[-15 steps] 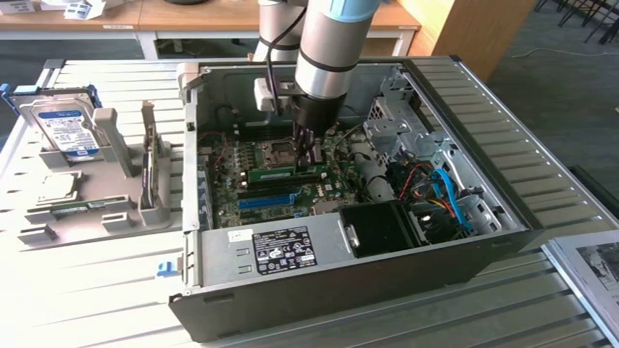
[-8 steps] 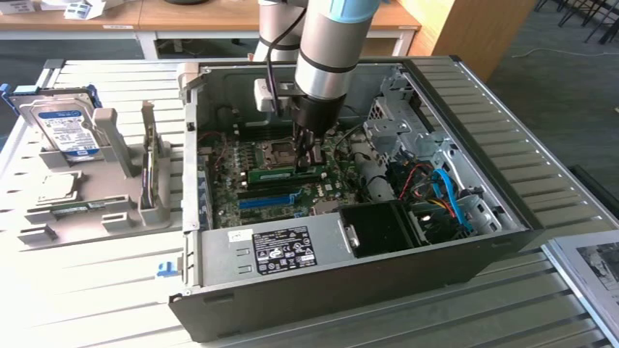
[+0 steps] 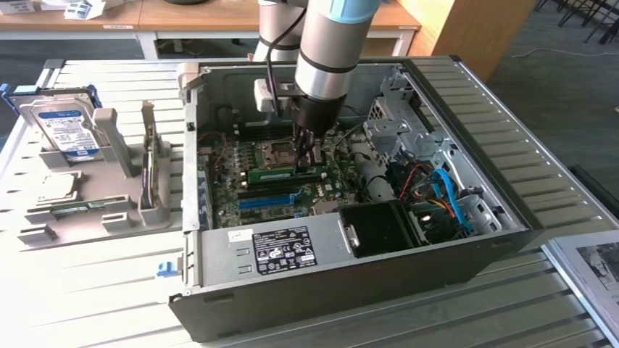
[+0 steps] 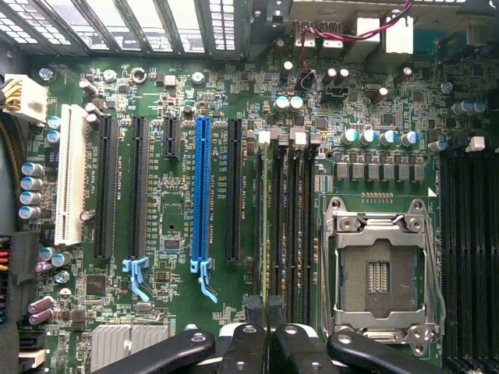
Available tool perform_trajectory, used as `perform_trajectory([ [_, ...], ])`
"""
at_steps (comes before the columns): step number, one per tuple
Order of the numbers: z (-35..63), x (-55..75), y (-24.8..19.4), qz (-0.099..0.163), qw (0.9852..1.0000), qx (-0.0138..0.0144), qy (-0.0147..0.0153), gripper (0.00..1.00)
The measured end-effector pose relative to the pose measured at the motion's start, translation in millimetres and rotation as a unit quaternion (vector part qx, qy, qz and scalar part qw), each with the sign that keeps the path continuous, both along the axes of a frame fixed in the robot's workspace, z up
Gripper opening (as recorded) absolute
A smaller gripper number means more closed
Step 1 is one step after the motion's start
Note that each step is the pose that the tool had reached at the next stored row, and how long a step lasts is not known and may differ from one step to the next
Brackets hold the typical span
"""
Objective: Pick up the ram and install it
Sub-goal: 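Insert the ram into the slot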
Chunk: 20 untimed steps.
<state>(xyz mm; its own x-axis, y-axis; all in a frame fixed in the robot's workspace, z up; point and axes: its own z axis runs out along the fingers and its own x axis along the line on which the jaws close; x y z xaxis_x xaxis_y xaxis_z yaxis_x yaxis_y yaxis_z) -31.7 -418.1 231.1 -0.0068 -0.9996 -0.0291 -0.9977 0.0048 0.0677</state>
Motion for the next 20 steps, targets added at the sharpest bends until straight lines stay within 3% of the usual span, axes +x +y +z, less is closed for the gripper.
perform_trajectory([
  [5, -0.1, -0.1, 0.0, 0.000, 1.0000, 0.0000, -0.0002, 0.12],
  [13, -0.1, -2.4, 0.0, 0.000, 1.0000, 0.0001, -0.0043, 0.12],
  [20, -0.1, -2.6, 0.0, 0.000, 1.0000, 0.0003, -0.0061, 0.12],
])
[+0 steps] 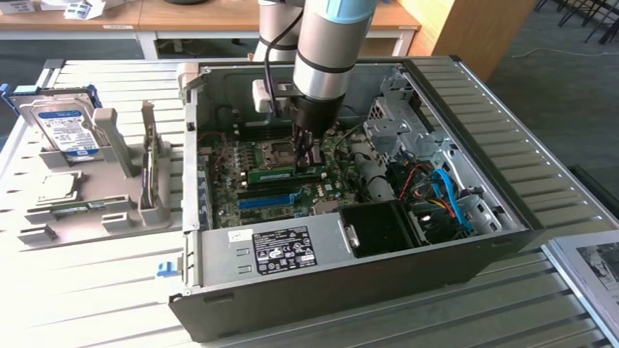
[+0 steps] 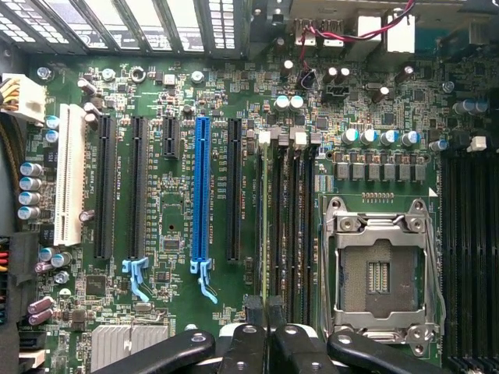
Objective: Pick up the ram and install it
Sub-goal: 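Insert the ram into the slot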
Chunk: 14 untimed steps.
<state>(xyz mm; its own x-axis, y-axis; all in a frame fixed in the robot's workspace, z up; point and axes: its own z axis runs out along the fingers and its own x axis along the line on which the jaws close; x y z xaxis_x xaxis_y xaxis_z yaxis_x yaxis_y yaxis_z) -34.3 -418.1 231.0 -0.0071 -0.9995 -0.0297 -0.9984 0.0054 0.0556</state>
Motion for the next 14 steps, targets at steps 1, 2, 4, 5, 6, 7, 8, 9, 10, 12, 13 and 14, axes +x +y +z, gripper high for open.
perform_trajectory([
  [1, 0.0, -0.1, 0.0, 0.000, 1.0000, 0.0000, -0.0005, 0.12],
  [2, 0.0, -0.1, 0.0, 0.000, 1.0000, 0.0000, -0.0005, 0.12],
  [4, 0.0, 0.0, 0.0, 0.000, 1.0000, 0.0000, -0.0006, 0.12],
  [5, 0.0, 0.0, 0.0, 0.000, 1.0000, 0.0000, -0.0006, 0.12],
  [6, 0.0, 0.0, 0.0, 0.000, 1.0000, 0.0000, -0.0006, 0.12],
  [7, -0.1, 0.0, 0.0, 0.000, 1.0000, 0.0000, -0.0010, 0.12],
  [8, -0.4, 0.0, -0.1, 0.000, 1.0000, 0.0001, -0.0016, 0.12],
  [9, -0.5, 0.0, -0.1, 0.000, 1.0000, 0.0002, -0.0020, 0.12],
  [10, -0.6, 0.0, 0.0, 0.000, 1.0000, 0.0004, -0.0023, 0.12],
  [12, -0.7, 0.0, 0.0, 0.000, 1.0000, 0.0005, -0.0024, 0.12],
  [13, -0.7, 0.0, 0.0, 0.000, 1.0000, 0.0005, -0.0024, 0.12],
  [14, -0.7, 0.0, 0.0, 0.000, 1.0000, 0.0005, -0.0024, 0.12],
])
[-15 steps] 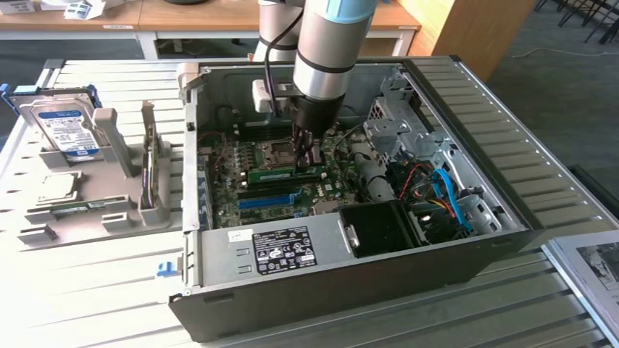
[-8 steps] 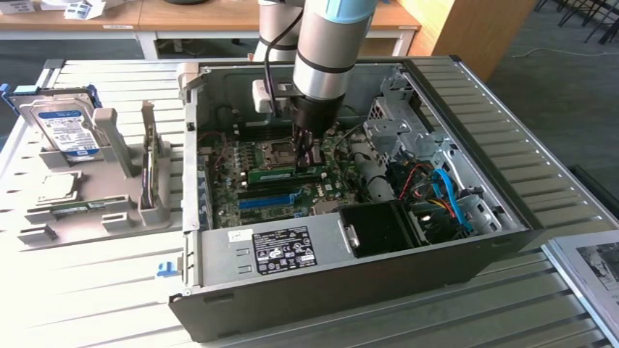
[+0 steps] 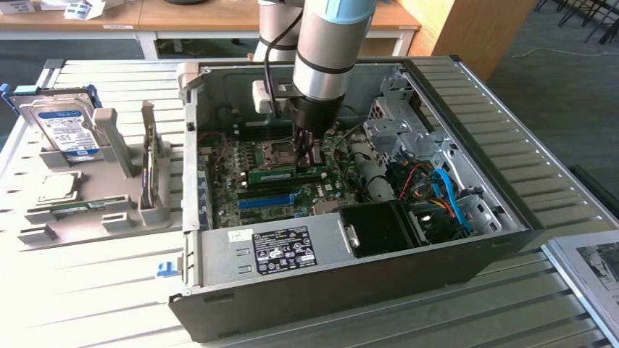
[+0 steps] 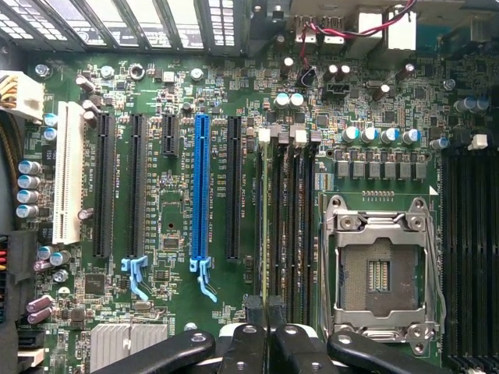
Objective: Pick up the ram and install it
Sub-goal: 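Insert the ram into the slot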
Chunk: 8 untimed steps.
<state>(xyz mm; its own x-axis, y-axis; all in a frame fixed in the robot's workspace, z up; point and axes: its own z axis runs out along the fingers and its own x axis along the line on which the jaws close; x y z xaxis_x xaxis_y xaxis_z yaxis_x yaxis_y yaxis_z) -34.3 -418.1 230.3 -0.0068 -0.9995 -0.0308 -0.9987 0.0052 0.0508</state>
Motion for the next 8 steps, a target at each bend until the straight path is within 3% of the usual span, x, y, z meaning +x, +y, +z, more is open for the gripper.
perform_trajectory([
  [8, -0.2, -1.1, -0.4, 0.000, 1.0000, 0.0000, 0.0000, 0.12],
])
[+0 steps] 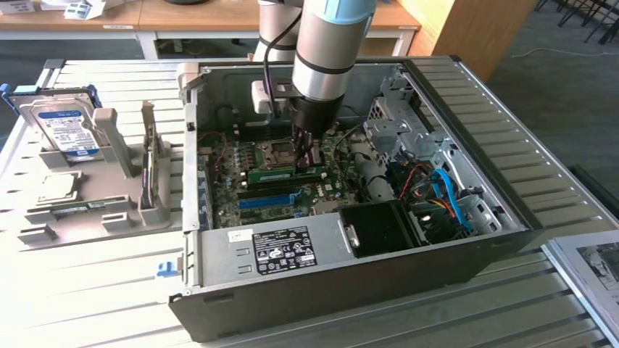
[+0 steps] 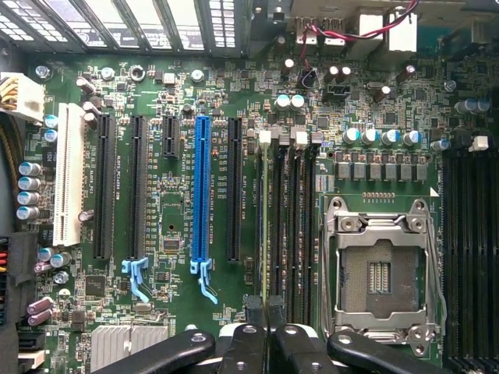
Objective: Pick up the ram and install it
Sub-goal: 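Insert the ram into the slot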
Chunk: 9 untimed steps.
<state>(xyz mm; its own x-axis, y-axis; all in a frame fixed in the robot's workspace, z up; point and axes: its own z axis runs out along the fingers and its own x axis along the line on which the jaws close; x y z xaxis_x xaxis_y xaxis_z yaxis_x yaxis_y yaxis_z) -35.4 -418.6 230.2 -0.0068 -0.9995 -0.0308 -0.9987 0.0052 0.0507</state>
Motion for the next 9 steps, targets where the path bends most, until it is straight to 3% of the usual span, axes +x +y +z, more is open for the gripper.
perform_trajectory([
  [9, -1.8, 0.0, 0.0, 0.000, 1.0000, 0.0000, -0.0001, 0.12],
])
